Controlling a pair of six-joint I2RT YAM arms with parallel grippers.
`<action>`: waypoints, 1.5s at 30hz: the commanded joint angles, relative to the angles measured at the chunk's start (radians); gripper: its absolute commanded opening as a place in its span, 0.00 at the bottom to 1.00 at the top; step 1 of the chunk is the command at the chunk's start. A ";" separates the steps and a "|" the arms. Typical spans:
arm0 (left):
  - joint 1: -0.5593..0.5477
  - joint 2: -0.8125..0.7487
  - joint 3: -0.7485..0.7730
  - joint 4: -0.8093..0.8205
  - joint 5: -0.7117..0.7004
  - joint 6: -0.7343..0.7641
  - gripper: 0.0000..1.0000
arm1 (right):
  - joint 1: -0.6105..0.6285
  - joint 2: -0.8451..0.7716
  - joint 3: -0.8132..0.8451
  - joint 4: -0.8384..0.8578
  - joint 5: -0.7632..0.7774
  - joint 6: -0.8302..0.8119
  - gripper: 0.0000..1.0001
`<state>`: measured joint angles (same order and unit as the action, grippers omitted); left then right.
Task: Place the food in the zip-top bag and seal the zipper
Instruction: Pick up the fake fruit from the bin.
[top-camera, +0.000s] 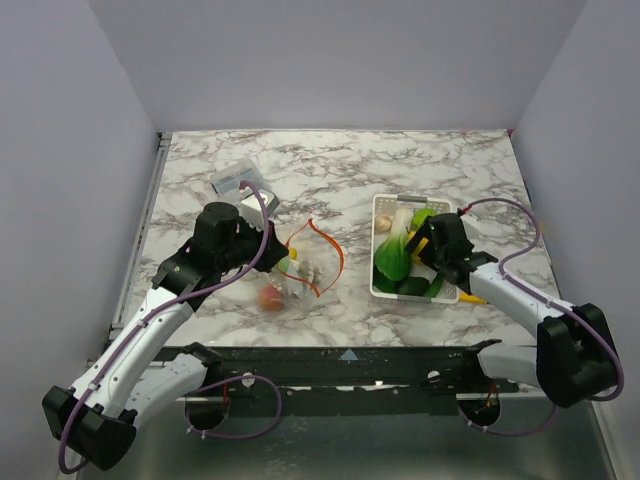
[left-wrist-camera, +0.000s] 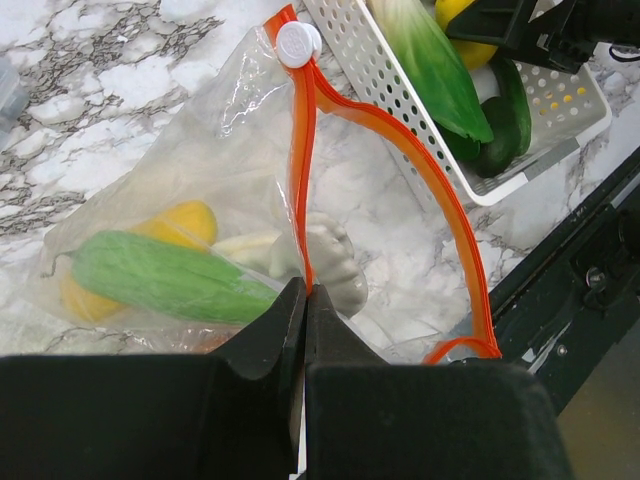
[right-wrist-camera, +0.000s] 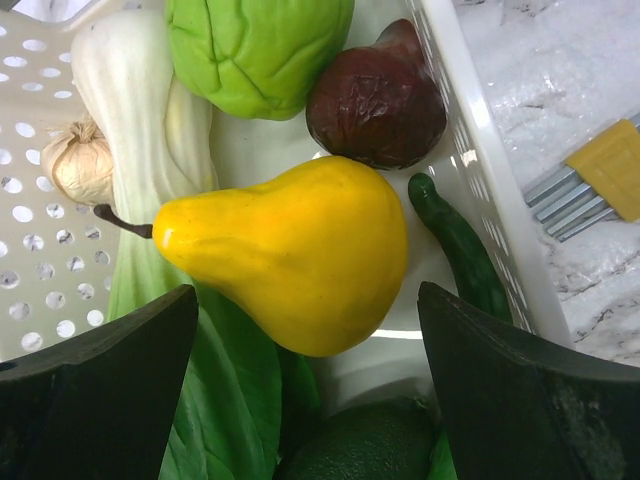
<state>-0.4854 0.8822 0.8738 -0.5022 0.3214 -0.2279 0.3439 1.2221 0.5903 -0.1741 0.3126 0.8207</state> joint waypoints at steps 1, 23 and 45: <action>-0.002 -0.012 -0.015 0.021 0.007 0.012 0.00 | -0.011 0.028 0.015 0.035 0.033 -0.045 0.93; -0.002 0.004 -0.016 0.024 0.020 0.009 0.00 | -0.011 0.088 0.047 0.132 0.024 -0.202 0.74; -0.002 -0.001 -0.018 0.024 0.020 0.009 0.00 | -0.011 -0.113 0.037 0.106 -0.102 -0.259 0.06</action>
<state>-0.4854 0.8867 0.8680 -0.4957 0.3256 -0.2283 0.3382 1.1622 0.6163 -0.0513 0.2684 0.5743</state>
